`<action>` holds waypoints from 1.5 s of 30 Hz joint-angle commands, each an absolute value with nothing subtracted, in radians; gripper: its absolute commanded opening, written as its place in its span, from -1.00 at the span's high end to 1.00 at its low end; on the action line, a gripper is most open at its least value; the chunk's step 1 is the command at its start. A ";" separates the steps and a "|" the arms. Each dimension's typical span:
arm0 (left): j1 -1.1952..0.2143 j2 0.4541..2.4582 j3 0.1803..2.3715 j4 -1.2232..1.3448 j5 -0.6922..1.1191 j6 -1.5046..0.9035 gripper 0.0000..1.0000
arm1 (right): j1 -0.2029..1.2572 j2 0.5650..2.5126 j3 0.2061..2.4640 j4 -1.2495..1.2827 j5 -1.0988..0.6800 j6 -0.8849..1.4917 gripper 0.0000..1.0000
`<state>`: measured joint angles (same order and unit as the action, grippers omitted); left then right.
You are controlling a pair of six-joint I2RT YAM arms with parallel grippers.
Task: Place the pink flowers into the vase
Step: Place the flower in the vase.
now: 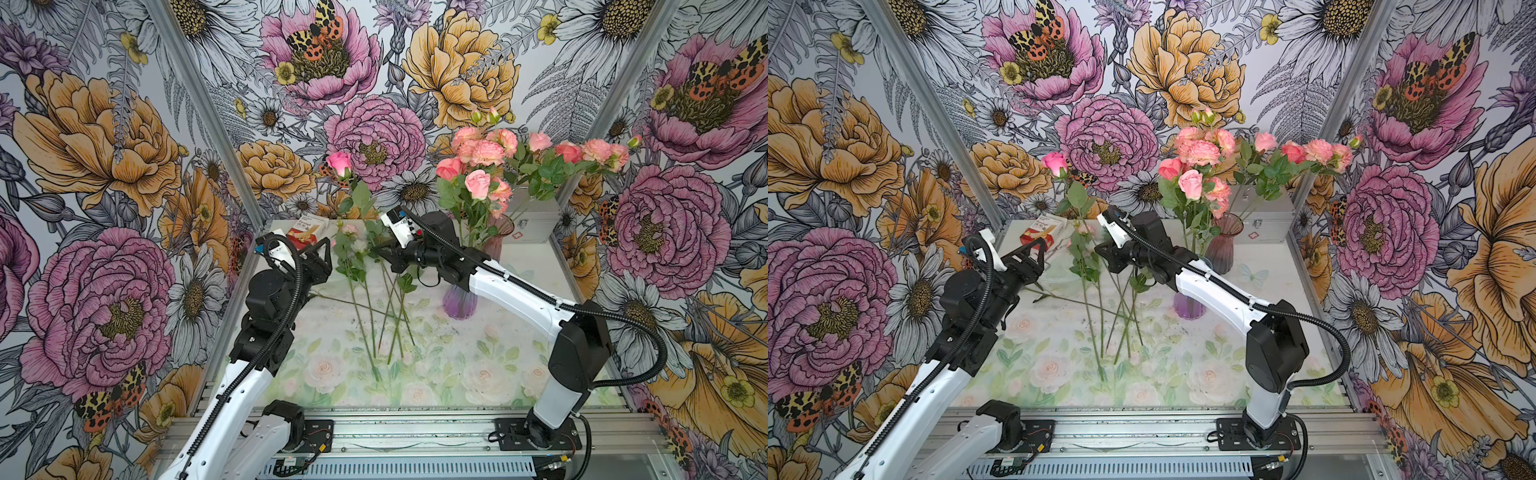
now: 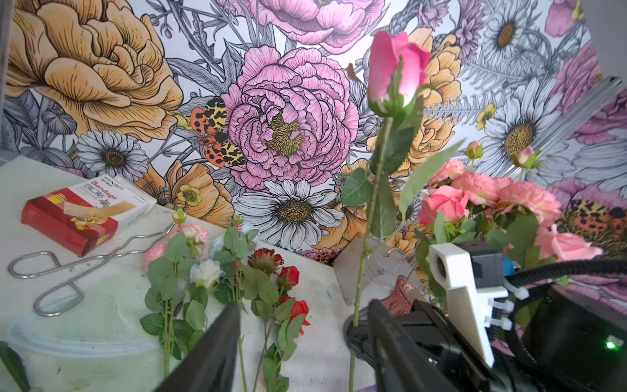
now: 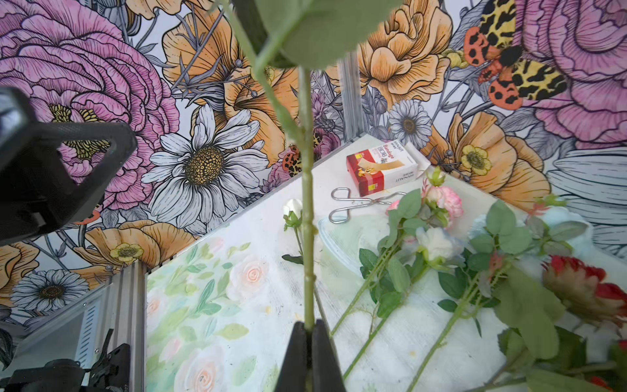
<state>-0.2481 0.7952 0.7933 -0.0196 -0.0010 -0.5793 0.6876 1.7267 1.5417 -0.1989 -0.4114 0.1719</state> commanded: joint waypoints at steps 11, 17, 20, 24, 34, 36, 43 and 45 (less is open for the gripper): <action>-0.215 0.834 0.767 -0.074 0.048 -0.638 -0.97 | 0.700 1.299 1.654 -0.359 -0.229 -0.098 1.00; -0.215 0.850 0.759 -0.086 0.043 -0.645 -0.97 | 0.649 1.157 1.676 -0.365 0.061 -0.176 1.00; -0.214 0.860 0.750 -0.077 0.055 -0.652 -0.97 | 0.560 1.137 1.704 -0.364 0.141 -0.157 1.00; -0.215 0.867 0.747 -0.079 0.068 -0.652 -0.97 | 0.413 1.151 1.752 -0.359 0.187 -0.130 1.00; -0.217 0.882 0.760 -0.078 0.153 -0.620 -0.97 | 0.018 1.342 1.745 -0.231 0.040 0.103 1.00; -0.229 0.894 0.774 -0.079 0.186 -0.597 -0.97 | -0.019 1.367 1.686 -0.118 0.003 0.119 1.00; -0.317 0.942 0.831 -0.111 0.179 -0.487 -0.97 | -0.085 1.506 1.663 0.093 -0.138 0.214 1.00; -0.347 0.977 0.847 -0.109 0.164 -0.468 -0.97 | -0.085 1.540 1.661 0.138 -0.159 0.235 1.00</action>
